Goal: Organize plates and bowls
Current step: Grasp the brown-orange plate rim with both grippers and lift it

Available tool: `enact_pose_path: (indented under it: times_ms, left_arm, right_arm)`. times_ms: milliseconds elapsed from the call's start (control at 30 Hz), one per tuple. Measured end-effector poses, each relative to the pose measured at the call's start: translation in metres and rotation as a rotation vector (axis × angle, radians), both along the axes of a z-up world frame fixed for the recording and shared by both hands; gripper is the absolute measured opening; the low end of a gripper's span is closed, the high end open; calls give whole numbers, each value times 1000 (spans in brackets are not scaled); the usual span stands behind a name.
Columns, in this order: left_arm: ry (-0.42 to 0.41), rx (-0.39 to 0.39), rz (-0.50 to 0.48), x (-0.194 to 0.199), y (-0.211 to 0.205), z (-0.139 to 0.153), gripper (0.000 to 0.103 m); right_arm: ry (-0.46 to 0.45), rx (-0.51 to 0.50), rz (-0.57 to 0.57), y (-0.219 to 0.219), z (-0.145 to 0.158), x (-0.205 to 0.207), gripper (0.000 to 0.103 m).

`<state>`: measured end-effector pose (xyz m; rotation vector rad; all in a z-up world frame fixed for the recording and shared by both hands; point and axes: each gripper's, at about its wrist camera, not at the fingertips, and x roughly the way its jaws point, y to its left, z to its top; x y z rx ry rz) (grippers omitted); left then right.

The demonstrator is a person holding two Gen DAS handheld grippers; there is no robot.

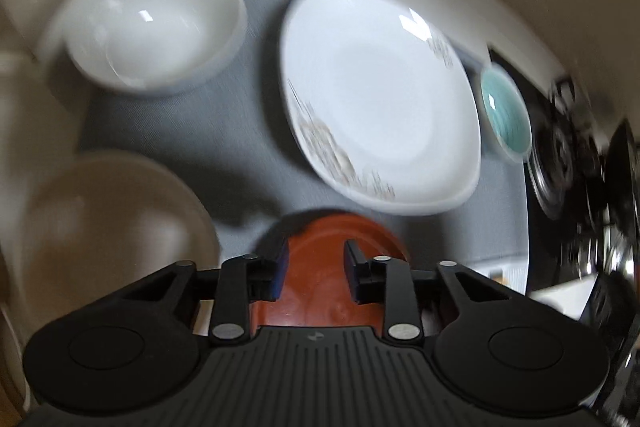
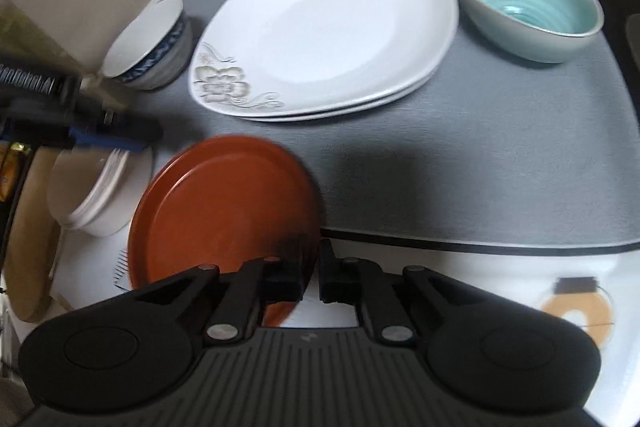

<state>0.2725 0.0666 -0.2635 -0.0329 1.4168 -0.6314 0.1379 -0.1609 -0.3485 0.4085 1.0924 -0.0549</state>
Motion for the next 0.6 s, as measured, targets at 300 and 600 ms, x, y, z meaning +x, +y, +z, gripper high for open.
enact_pose_path:
  times_ms: [300, 600]
  left_arm:
    - [16, 136, -102, -24, -27, -30, 58]
    - [-59, 188, -198, -30, -50, -39, 28]
  right_arm:
    - [8, -2, -68, -31, 9, -25, 24]
    - [2, -11, -43, -19, 2, -28, 38]
